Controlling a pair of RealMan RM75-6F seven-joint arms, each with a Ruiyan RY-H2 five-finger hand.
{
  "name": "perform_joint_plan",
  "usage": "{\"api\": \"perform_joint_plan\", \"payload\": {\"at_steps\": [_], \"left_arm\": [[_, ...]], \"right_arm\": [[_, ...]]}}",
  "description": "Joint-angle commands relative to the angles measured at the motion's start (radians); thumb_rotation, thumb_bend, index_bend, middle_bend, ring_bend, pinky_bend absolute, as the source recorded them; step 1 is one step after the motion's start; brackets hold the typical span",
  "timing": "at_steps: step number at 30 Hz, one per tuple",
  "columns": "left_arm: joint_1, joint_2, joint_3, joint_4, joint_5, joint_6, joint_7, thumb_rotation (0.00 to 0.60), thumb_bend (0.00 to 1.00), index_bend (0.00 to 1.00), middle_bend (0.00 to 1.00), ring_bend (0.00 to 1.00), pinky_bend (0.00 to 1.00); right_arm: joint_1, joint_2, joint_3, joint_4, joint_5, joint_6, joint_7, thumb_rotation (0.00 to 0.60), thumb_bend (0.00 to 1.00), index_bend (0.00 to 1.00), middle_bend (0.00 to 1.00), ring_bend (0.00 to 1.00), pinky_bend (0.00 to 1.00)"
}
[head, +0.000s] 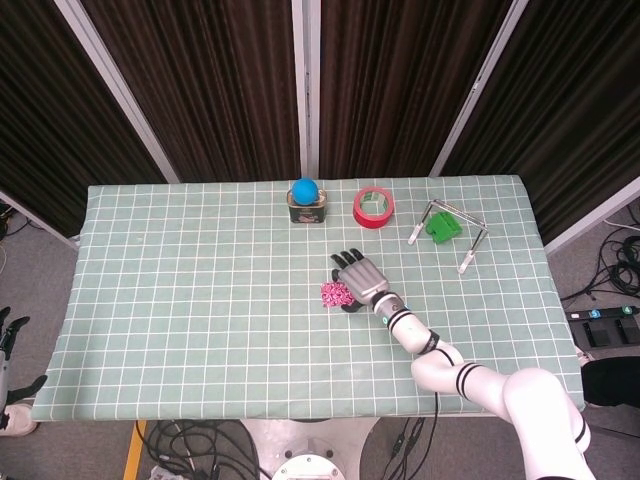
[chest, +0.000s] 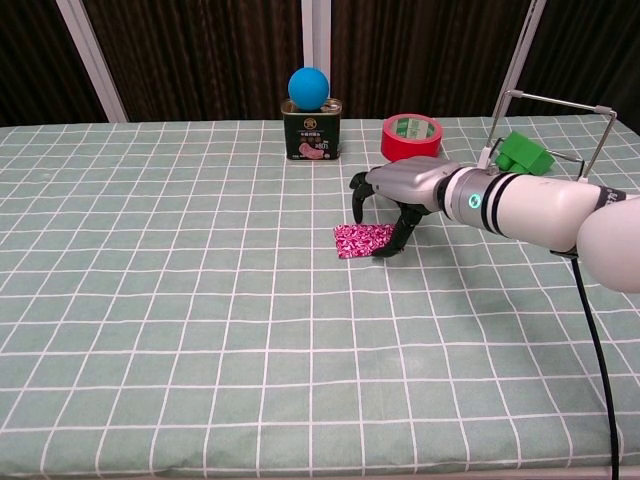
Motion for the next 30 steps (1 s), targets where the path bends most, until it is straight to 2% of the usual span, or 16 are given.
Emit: {"api": "perform_joint_plan", "payload": {"at_steps": [1,5,8,11,17,23,30], "left_arm": [[-0.001,0.001,-0.001,-0.001,0.0,0.0,0.0,0.6,0.08,0.23,0.16,0.11,0.15],[0.0,0.002,-0.001,-0.004,-0.001,0.001,0.002,0.6,0.08,0.23,0.16,0.11,0.15],[0.001,0.002,0.0,-0.002,-0.001,0.001,0.0,0.6,0.08,0.23,0.16,0.11,0.15],[0.002,0.002,-0.002,0.003,-0.002,0.003,-0.006,0.6,0.08,0.23,0.16,0.11,0.15],[-0.004,-0.002,-0.007,0.012,-0.003,-0.002,-0.015,0.6,0.08,0.23,0.16,0.11,0.15],[-0.023,-0.002,-0.016,0.009,0.009,-0.011,-0.007,0.6,0.08,0.23,0.16,0.11,0.15],[-0.039,0.002,-0.021,-0.013,0.017,-0.017,0.018,0.6,0.08,0.23,0.16,0.11,0.15]], "right_arm": [[0.0,-0.002,-0.001,0.004,-0.002,-0.001,0.002,0.454,0.15,0.3,0.04,0.0,0.0],[-0.005,0.008,0.003,-0.007,-0.011,0.017,0.01,0.443,0.15,0.28,0.04,0.0,0.0],[-0.03,0.044,0.014,-0.055,-0.017,0.069,0.029,0.44,0.15,0.27,0.04,0.0,0.0],[-0.081,0.115,0.018,-0.144,-0.012,0.144,0.024,0.443,0.15,0.25,0.04,0.0,0.0],[-0.249,0.303,0.004,-0.396,0.022,0.367,-0.032,0.456,0.16,0.23,0.03,0.0,0.0],[-0.435,0.486,-0.051,-0.639,-0.025,0.601,-0.018,0.455,0.16,0.21,0.02,0.0,0.0],[-0.604,0.602,-0.138,-0.777,-0.162,0.81,0.064,0.456,0.16,0.21,0.02,0.0,0.0]]}}
